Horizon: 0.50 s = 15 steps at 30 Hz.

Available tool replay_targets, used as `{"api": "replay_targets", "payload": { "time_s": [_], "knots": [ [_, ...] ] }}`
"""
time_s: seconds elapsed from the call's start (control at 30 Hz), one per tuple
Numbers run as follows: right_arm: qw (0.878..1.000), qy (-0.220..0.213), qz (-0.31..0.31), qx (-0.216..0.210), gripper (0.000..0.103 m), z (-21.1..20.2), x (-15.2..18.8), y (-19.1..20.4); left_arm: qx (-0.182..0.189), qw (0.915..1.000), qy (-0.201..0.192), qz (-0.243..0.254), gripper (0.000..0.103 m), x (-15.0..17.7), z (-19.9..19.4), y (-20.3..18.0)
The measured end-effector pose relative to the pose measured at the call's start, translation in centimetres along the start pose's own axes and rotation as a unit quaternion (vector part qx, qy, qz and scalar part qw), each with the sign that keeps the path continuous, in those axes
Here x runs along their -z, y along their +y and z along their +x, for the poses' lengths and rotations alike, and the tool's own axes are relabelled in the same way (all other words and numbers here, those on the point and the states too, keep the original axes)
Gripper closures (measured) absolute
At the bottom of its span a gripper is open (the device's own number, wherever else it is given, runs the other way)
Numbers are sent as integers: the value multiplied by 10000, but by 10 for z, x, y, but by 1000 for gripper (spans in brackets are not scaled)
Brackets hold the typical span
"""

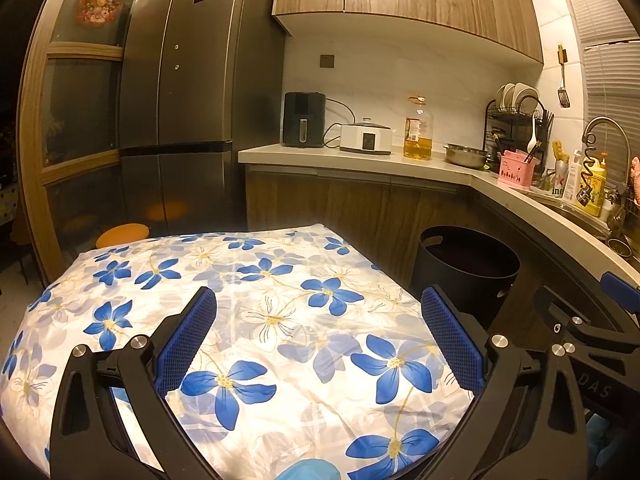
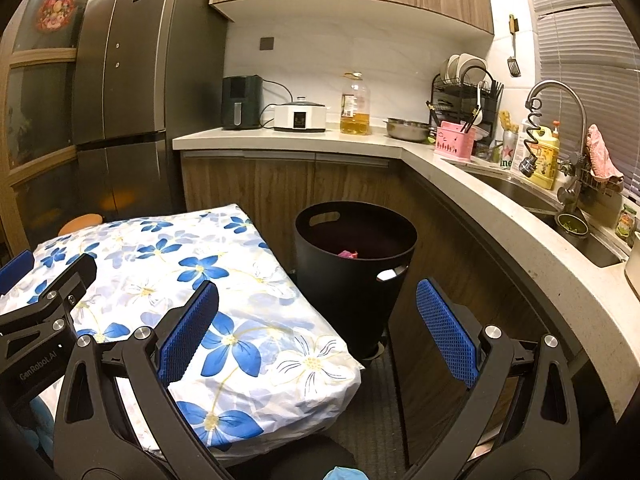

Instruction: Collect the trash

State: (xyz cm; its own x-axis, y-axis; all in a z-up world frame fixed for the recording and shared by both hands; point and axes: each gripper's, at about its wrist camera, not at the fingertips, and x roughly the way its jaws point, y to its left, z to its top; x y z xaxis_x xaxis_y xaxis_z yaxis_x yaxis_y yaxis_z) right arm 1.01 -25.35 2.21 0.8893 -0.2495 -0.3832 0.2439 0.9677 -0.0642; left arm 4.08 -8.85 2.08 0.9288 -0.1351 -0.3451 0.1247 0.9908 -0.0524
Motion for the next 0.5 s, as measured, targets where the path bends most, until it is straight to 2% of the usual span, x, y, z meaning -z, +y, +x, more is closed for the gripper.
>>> {"api": "replay_targets", "payload": {
  "time_s": [0.5],
  "knots": [
    [10000, 31, 24, -9, 5, 1, 0, 2, -14, 10000, 20, 28, 5, 0, 2, 0]
  ]
}}
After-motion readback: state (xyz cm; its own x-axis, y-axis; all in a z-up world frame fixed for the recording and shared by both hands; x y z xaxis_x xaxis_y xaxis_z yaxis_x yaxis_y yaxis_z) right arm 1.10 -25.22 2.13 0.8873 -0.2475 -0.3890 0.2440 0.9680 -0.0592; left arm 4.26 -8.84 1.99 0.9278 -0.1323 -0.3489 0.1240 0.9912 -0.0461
